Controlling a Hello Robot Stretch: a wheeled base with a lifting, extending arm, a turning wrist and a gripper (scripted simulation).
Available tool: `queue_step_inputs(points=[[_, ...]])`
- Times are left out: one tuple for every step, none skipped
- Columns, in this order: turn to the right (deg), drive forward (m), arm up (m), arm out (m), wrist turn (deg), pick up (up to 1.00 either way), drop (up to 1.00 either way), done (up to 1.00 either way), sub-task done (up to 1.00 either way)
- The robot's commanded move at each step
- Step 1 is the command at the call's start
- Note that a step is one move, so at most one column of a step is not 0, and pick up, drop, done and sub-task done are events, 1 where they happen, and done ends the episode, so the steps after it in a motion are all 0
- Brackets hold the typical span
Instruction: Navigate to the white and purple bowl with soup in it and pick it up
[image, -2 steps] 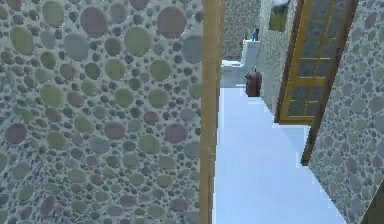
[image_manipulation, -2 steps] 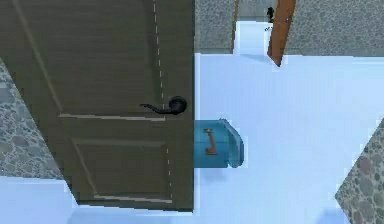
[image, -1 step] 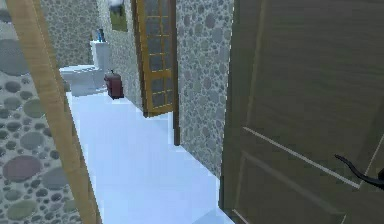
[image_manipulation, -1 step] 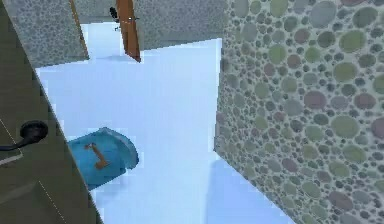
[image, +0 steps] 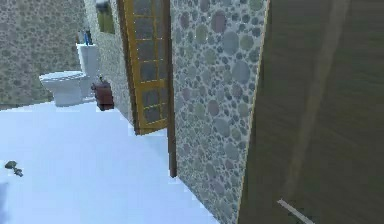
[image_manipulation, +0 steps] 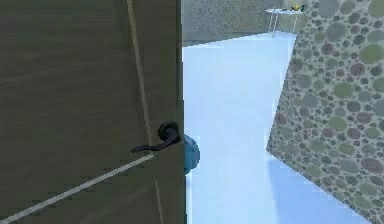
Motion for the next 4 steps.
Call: queue_step_inputs(points=[[-36.0, 0.00, 0.00, 0.00, 0.0, 0.00, 0.00, 0.00, 0.00], [0.0, 0.30, 0.00, 0.00, 0.0, 0.00, 0.00, 0.00, 0.00], [12.0, 0.00, 0.00, 0.00, 0.0, 0.00, 0.00, 0.00, 0.00], [0.0, 1.00, 0.00, 0.00, 0.0, 0.00, 0.00, 0.00, 0.00]])
